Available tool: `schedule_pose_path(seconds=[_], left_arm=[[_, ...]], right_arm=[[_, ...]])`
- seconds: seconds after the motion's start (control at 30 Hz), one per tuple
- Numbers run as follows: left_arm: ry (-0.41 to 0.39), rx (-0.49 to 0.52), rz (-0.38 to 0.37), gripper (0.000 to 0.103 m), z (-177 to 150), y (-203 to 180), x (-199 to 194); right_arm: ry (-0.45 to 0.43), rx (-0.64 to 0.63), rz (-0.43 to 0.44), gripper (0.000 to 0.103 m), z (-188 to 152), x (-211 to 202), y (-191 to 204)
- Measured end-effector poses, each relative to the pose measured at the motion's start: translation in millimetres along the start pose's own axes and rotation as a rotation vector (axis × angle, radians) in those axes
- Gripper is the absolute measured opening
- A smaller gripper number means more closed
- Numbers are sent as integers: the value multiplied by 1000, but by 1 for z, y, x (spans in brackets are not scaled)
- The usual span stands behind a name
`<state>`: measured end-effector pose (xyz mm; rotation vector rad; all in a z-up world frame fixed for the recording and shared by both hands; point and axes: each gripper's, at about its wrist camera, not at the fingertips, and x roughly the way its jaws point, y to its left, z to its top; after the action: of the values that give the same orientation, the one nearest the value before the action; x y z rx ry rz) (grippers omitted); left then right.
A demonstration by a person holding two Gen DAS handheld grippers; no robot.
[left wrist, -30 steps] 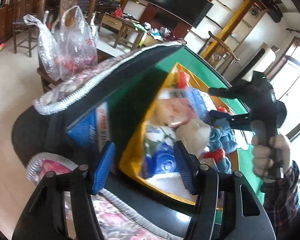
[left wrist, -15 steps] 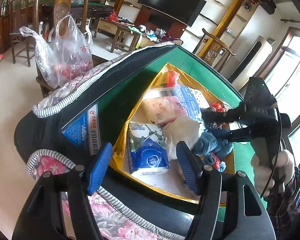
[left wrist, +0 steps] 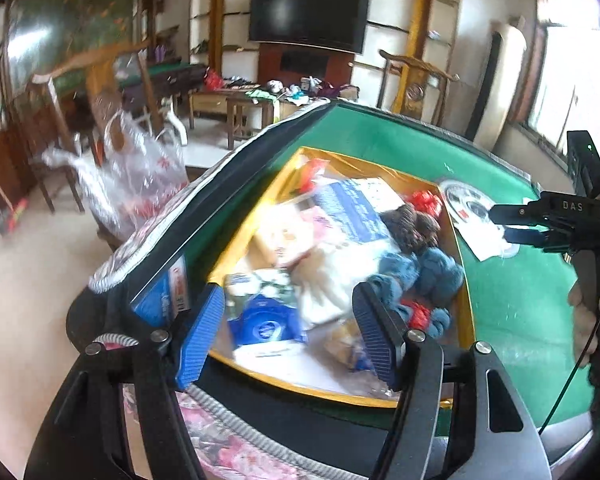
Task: Organize soft objects
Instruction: 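Lift the right gripper away from the box and swing it over the table, then reach the right gripper to the white foam block and grasp it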
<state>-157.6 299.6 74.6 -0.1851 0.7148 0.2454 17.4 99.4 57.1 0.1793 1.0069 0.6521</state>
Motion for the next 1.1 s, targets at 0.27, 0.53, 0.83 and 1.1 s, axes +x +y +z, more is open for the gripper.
schedule_pose_path(seconds=[0.27,0.53,0.83,1.1], left_arm=[[40,121,25,66,-2,-49,2],[64,199,27,66,-3,-84,4],[105,242,29,66,-5,-102,12],[131,224,25,66,-6,-95,22]], right_arm=[[-67,166,-157,72,-13,-38,-107],[-58,213,-163,72,-18,-48,-148],[-9,175,-138,72,5,-13,-137],[14,157,-129,77,18,6,-123]])
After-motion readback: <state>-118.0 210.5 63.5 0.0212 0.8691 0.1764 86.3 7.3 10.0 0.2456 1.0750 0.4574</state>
